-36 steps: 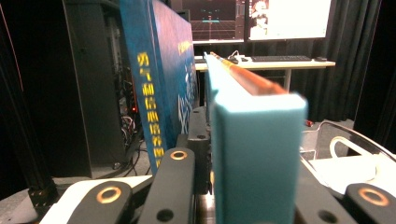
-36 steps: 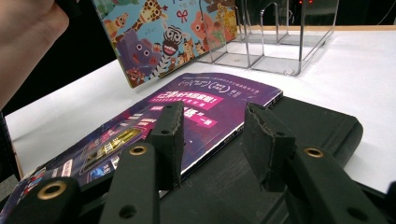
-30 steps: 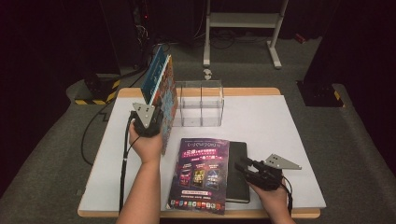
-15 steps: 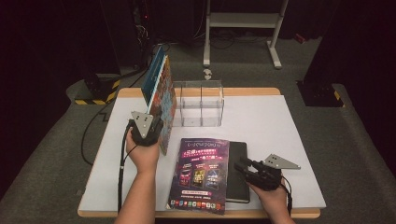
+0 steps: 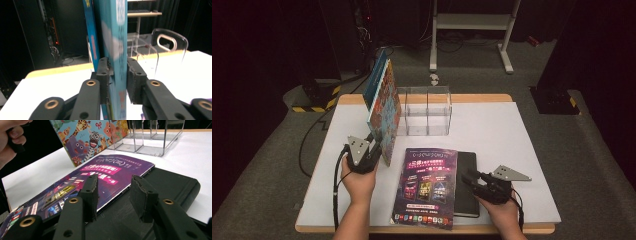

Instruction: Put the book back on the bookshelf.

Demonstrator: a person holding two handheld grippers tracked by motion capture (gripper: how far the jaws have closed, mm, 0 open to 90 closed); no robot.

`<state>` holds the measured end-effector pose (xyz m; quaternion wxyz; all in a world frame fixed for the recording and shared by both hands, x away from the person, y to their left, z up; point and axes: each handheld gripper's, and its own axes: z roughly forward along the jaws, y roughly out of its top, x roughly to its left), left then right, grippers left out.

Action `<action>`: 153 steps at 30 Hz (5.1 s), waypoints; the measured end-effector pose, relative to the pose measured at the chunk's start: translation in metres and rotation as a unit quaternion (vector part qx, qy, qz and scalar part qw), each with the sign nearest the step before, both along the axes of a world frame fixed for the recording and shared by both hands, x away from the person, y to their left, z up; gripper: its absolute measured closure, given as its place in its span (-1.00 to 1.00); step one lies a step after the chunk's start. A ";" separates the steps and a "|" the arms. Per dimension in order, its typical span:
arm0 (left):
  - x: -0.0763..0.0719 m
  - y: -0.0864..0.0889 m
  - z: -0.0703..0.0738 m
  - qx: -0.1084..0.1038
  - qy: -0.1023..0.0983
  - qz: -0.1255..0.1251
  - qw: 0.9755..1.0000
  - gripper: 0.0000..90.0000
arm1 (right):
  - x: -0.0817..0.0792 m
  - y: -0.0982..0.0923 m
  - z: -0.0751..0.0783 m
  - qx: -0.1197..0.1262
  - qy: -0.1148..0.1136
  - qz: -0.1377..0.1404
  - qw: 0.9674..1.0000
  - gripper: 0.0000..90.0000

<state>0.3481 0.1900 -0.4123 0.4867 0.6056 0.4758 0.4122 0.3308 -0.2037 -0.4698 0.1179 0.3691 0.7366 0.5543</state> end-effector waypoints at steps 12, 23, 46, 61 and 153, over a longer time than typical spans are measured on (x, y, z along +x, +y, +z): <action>-0.003 0.000 -0.011 -0.017 0.006 0.015 1.000 0.72 | 0.000 0.001 -0.001 -0.003 0.001 0.002 1.000 0.29; -0.001 -0.002 -0.010 -0.026 0.004 0.041 0.999 0.77 | 0.000 0.001 -0.001 -0.002 0.000 0.001 1.000 0.29; 0.003 -0.003 -0.010 -0.026 0.003 0.053 0.998 0.76 | -0.001 0.001 -0.001 -0.002 0.000 0.002 1.000 0.29; 0.003 0.001 -0.009 -0.031 0.006 0.034 0.999 0.60 | -0.001 0.002 -0.001 -0.006 -0.001 0.002 1.000 0.28; -0.027 -0.034 -0.095 -0.049 0.247 -0.224 0.942 -0.56 | -0.003 0.018 -0.013 -0.079 -0.020 -0.021 0.996 -0.07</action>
